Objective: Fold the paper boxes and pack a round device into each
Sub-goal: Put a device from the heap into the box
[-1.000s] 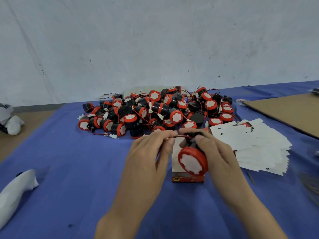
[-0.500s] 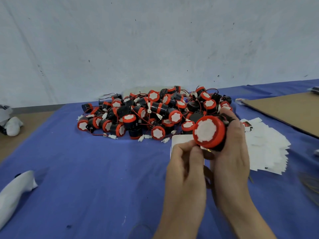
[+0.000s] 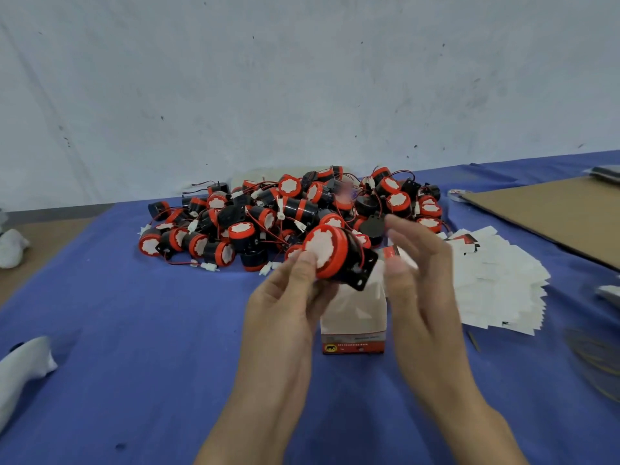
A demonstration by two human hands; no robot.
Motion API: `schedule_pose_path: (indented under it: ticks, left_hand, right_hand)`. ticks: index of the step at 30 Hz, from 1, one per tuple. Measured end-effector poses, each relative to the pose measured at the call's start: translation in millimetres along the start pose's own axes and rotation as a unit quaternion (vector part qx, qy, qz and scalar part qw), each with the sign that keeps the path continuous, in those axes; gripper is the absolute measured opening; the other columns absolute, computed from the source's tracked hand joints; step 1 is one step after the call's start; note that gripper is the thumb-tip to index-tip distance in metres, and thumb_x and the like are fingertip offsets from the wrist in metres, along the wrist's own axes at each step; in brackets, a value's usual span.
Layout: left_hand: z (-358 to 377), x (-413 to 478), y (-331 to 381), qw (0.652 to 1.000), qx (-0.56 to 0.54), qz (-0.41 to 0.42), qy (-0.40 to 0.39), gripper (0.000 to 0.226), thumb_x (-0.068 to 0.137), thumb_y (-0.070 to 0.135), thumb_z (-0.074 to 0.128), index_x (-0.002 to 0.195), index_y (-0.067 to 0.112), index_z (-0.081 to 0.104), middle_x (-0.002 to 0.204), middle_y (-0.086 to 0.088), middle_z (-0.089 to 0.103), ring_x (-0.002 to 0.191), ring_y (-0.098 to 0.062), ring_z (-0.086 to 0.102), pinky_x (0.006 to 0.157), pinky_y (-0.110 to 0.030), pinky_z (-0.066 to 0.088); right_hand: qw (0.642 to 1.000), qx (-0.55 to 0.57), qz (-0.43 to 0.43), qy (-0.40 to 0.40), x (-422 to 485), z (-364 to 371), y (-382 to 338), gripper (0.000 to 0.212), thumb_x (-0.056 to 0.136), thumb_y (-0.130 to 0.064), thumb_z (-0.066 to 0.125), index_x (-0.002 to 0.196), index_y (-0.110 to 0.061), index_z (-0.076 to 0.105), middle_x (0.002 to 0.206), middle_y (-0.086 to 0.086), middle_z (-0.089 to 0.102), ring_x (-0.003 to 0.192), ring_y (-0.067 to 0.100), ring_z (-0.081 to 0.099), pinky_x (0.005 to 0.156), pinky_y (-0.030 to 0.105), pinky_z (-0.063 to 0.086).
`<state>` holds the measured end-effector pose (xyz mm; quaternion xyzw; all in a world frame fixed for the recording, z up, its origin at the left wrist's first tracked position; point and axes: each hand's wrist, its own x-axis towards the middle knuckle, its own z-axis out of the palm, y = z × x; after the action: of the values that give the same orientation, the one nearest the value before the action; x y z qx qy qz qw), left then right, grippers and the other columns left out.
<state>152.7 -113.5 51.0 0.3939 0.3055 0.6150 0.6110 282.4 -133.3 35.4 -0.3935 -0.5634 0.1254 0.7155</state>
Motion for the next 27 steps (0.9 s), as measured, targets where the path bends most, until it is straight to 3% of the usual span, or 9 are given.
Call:
schedule_pose_path:
  ticks: [5,8,10,13,16,19,21,24,27]
  left_hand:
    - [-14,5,-2,0.981,0.177,0.054,0.053,0.013,0.094,0.034,0.064,0.106,0.034,0.070,0.101,0.018,0.075,0.097,0.001,0.070,0.083,-0.019,0.055]
    - [-14,4,-4,0.971,0.224,0.044,0.069,0.008,0.095,0.036,0.062,0.099,0.039,0.069,0.097,0.021,0.074,0.097,0.001,0.069,0.085,-0.020,0.051]
    - [-12,3,-5,0.957,0.271,0.061,0.080,0.006,0.095,0.040,0.061,0.098,0.041,0.066,0.098,0.023,0.072,0.097,0.005,0.067,0.077,-0.012,0.048]
    - [-8,1,-4,0.944,0.309,0.079,0.086,0.015,0.094,0.044,0.061,0.107,0.040,0.065,0.102,0.025,0.069,0.097,0.012,0.061,0.073,-0.007,0.045]
    - [-4,-1,-7,0.939,0.328,0.068,0.072,0.006,0.093,0.046,0.062,0.099,0.044,0.063,0.090,0.034,0.067,0.090,0.020,0.058,0.065,-0.002,0.044]
    - [-6,2,-12,0.934,0.345,0.057,0.073,0.008,0.095,0.044,0.061,0.102,0.041,0.063,0.092,0.028,0.065,0.087,0.017,0.059,0.060,0.002,0.041]
    - [-10,5,-16,0.921,0.375,0.055,0.087,0.018,0.097,0.040,0.059,0.112,0.032,0.065,0.097,0.023,0.063,0.087,0.010,0.060,0.061,0.002,0.040]
    - [-17,9,-23,0.882,0.458,0.056,0.093,0.028,0.100,0.036,0.054,0.124,0.025,0.062,0.110,0.014,0.063,0.095,-0.001,0.058,0.068,-0.007,0.042]
    - [-21,11,-30,0.797,0.595,0.078,0.060,0.031,0.104,0.029,0.044,0.131,0.026,0.058,0.118,0.009,0.060,0.101,-0.007,0.054,0.075,-0.016,0.039]
  right_hand:
    - [0.987,-0.048,0.147,0.035,11,-31,19,0.040,0.097,-0.067,0.041,0.136,-0.057,0.039,0.130,-0.039,0.052,0.120,-0.017,0.049,0.083,0.007,0.044]
    - [0.960,-0.042,0.257,-0.103,8,-45,39,0.087,0.073,-0.065,0.062,0.150,-0.050,0.024,0.133,-0.037,0.047,0.111,-0.023,0.052,0.075,0.000,0.044]
    - [0.934,-0.046,0.285,-0.211,2,-46,49,0.098,0.067,-0.054,0.075,0.146,-0.057,0.017,0.137,-0.040,0.044,0.120,-0.018,0.048,0.084,0.007,0.048]
    - [0.901,-0.097,0.291,-0.306,-11,-42,63,0.101,0.081,-0.034,0.082,0.153,-0.053,0.014,0.141,-0.033,0.048,0.132,-0.010,0.042,0.106,0.020,0.043]
    - [0.914,-0.116,0.245,-0.303,-20,-31,71,0.080,0.080,-0.022,0.084,0.126,-0.069,0.038,0.120,-0.032,0.060,0.117,-0.008,0.056,0.096,0.016,0.050]
    - [0.934,-0.071,0.271,-0.221,-24,-12,66,0.068,0.056,-0.037,0.087,0.097,-0.077,0.048,0.103,-0.038,0.062,0.101,-0.008,0.063,0.086,0.021,0.057]
    - [0.949,-0.122,0.217,-0.194,-24,-1,59,0.065,0.048,-0.057,0.074,0.097,-0.082,0.040,0.102,-0.049,0.054,0.096,-0.022,0.056,0.074,0.008,0.052]
    - [0.941,-0.191,0.207,-0.188,-26,6,50,0.069,0.048,-0.075,0.070,0.099,-0.088,0.025,0.103,-0.041,0.053,0.095,-0.033,0.044,0.063,0.003,0.043]
    - [0.929,-0.223,0.191,-0.224,-32,9,51,0.074,0.074,-0.055,0.079,0.100,-0.086,0.017,0.106,-0.042,0.045,0.097,-0.034,0.040,0.067,0.001,0.041]
